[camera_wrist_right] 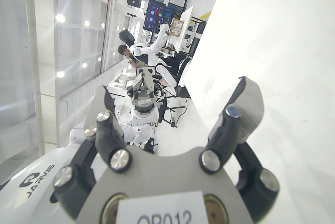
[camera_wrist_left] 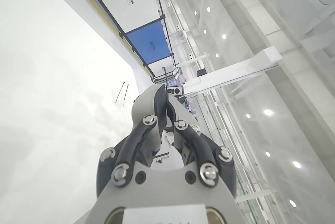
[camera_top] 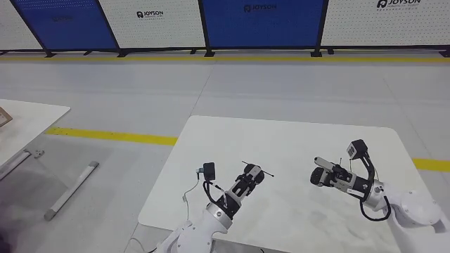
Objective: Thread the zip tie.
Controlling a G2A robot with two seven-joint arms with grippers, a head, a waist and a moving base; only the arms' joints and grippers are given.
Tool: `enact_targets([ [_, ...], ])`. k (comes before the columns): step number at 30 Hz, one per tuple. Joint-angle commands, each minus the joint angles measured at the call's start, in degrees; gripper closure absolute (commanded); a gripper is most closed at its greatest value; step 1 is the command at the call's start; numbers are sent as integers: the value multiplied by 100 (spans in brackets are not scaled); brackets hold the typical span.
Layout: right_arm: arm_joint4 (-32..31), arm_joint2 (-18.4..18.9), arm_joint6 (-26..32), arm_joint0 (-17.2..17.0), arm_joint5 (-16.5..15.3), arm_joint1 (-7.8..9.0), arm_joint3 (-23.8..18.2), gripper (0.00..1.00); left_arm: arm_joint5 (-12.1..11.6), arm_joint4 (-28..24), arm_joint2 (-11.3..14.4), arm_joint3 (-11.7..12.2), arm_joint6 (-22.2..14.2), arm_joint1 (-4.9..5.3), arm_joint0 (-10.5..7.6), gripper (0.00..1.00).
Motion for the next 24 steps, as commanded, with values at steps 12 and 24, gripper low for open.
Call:
enact_targets([
  [12, 0, 0, 0, 0, 0, 0, 0, 0, -475, -643, -155, -185, 234, -36, 81, 100],
  [24, 0, 0, 0, 0, 0, 0, 0, 0, -275, -402, 31, 78, 60, -55, 1, 100],
])
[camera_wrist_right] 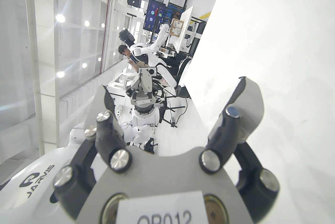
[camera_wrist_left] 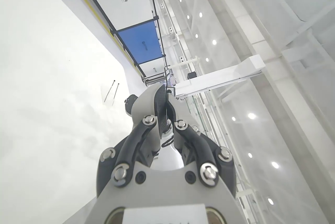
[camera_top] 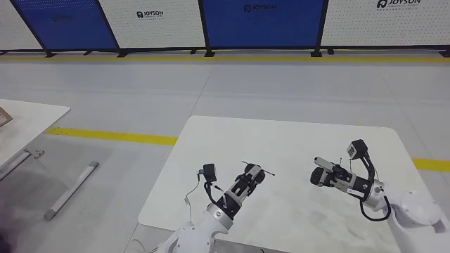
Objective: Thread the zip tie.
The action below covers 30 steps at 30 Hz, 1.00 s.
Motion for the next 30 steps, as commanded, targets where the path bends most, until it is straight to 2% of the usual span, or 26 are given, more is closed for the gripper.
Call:
enact_targets([
  [1, 0, 0, 0, 0, 0, 0, 0, 0, -3, -4, -2, -3, 1, 0, 1, 100],
  [7, -20, 2, -25, -2, -11, 0, -21, 0, -3, -4, -2, -3, 1, 0, 1, 100],
  [11, -810, 157, -145, -35, -68, 74, -377, 0, -3, -4, -2, -3, 1, 0, 1, 100],
  [14, -1444, 368, -225, -54, 243, 153, -679, 0, -3, -4, -2, -3, 1, 0, 1, 100],
  [17, -2094, 480, -63, 3, 667, 226, -998, 0, -3, -4, -2, -3, 1, 0, 1, 100],
  [19, -2810, 438, 43, 128, 981, 269, -1179, 0, -3, -4, -2, -3, 1, 0, 1, 100],
  [22, -4125, 173, -543, 245, 1639, 269, -1389, 0, -3, -4, -2, -3, 1, 0, 1, 100],
  [30, -4125, 173, -543, 245, 1639, 269, -1389, 0, -3, -4, -2, -3, 1, 0, 1, 100],
])
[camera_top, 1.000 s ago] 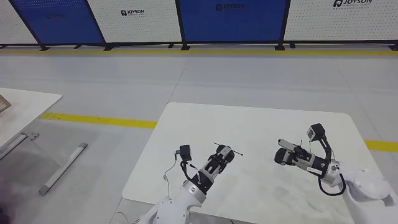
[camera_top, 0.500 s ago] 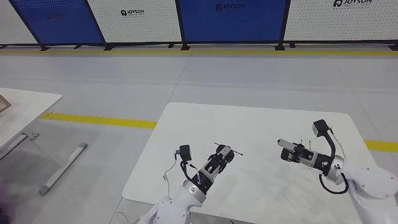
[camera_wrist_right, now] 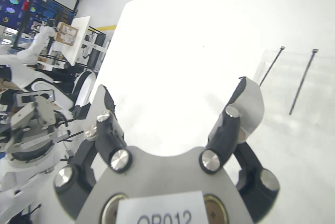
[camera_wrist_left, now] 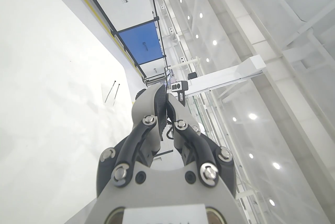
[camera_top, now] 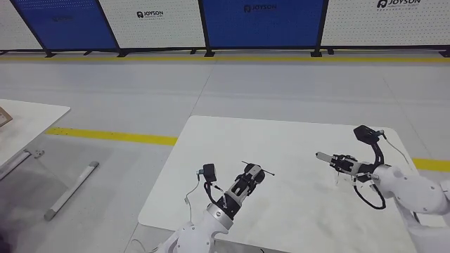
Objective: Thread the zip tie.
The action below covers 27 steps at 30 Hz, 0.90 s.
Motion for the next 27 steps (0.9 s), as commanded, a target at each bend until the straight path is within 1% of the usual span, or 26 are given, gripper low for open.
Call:
enact_targets([
  [1, -12, -1, -1, 0, 2, 0, 0, 0, 0, 0, 0, 0, 0, 0, 0, 100],
  [5, -12, -1, -1, 0, 2, 0, 0, 0, 0, 0, 0, 0, 0, 0, 0, 100],
  [7, -23, 34, -15, -15, -127, 8, -1, 0, 0, 0, 0, 0, 0, 0, 0, 100],
  [8, -93, 76, -5, 7, -122, 19, -7, 0, 0, 0, 0, 0, 0, 0, 0, 100],
  [11, -254, 175, 268, 129, -55, 54, 29, 0, 0, 0, 0, 0, 0, 0, 0, 100],
  [13, -385, 208, 395, 234, 132, 67, 123, 0, 0, 0, 0, 0, 0, 0, 0, 100],
  [14, -522, 190, 503, 328, 247, 74, 219, 0, 0, 0, 0, 0, 0, 0, 0, 100],
  [16, -607, 129, 667, 501, 363, 69, 446, 0, 0, 0, 0, 0, 0, 0, 0, 100],
  [18, -761, -5, 706, 707, 491, 48, 711, 0, 0, 0, 0, 0, 0, 0, 0, 100],
  [19, -778, -106, 760, 796, 487, 29, 842, 0, 0, 0, 0, 0, 0, 0, 0, 100],
  [21, -817, -332, 710, 1044, 510, -29, 1233, 0, 0, 0, 0, 0, 0, 0, 0, 100],
  [22, -772, -459, 718, 1155, 431, -64, 1404, 0, 0, 0, 0, 0, 0, 0, 0, 100],
  [23, -754, -635, 765, 1316, 280, -109, 1659, 0, 0, 0, 0, 0, 0, 0, 0, 100],
  [25, -874, -880, 757, 1557, 153, -171, 1988, 0, 0, 0, 0, 0, 0, 0, 0, 100],
  [27, -874, -880, 757, 1557, 153, -171, 1988, 0, 0, 0, 0, 0, 0, 0, 0, 100],
])
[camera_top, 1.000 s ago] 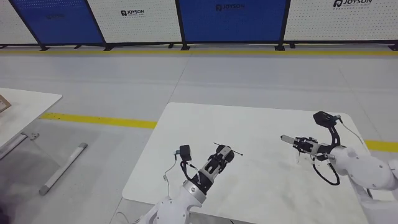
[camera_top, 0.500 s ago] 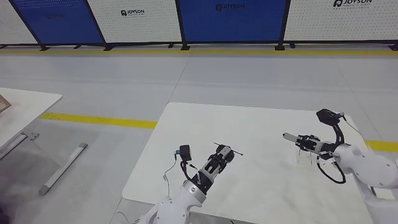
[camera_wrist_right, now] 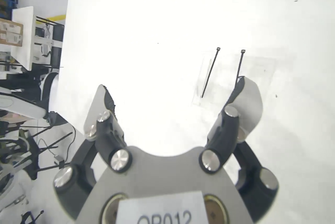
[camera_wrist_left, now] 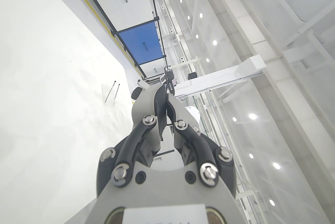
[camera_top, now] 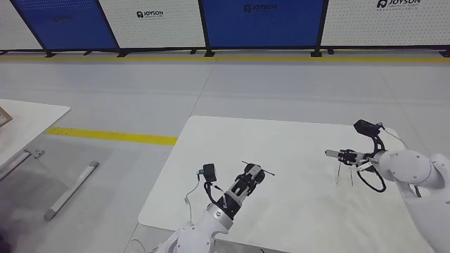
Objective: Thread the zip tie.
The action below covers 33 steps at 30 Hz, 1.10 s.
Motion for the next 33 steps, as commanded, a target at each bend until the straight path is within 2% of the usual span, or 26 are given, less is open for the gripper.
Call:
enact_targets([
  [1, -3, 8, -6, -5, 9, 3, -7, 0, 0, 0, 0, 0, 0, 0, 0, 100],
  [9, -3, 8, -6, -5, 9, 3, -7, 0, 0, 0, 0, 0, 0, 0, 0, 100],
  [12, -113, -23, -98, 6, 88, -5, 121, 0, 0, 0, 0, 0, 0, 0, 0, 100],
  [17, -47, -187, 569, 431, -589, -37, 696, 0, 0, 0, 0, 0, 0, 0, 0, 100],
  [19, -148, -301, 676, 599, -688, -65, 862, 0, 0, 0, 0, 0, 0, 0, 0, 100],
  [20, -104, -384, 849, 694, -872, -87, 968, 0, 0, 0, 0, 0, 0, 0, 0, 100],
  [31, -75, -400, 871, 702, -917, -93, 1009, 0, 0, 0, 0, 0, 0, 0, 0, 100],
  [33, 99, -369, 972, 699, -1047, -92, 1162, 0, 0, 0, 0, 0, 0, 0, 0, 100],
])
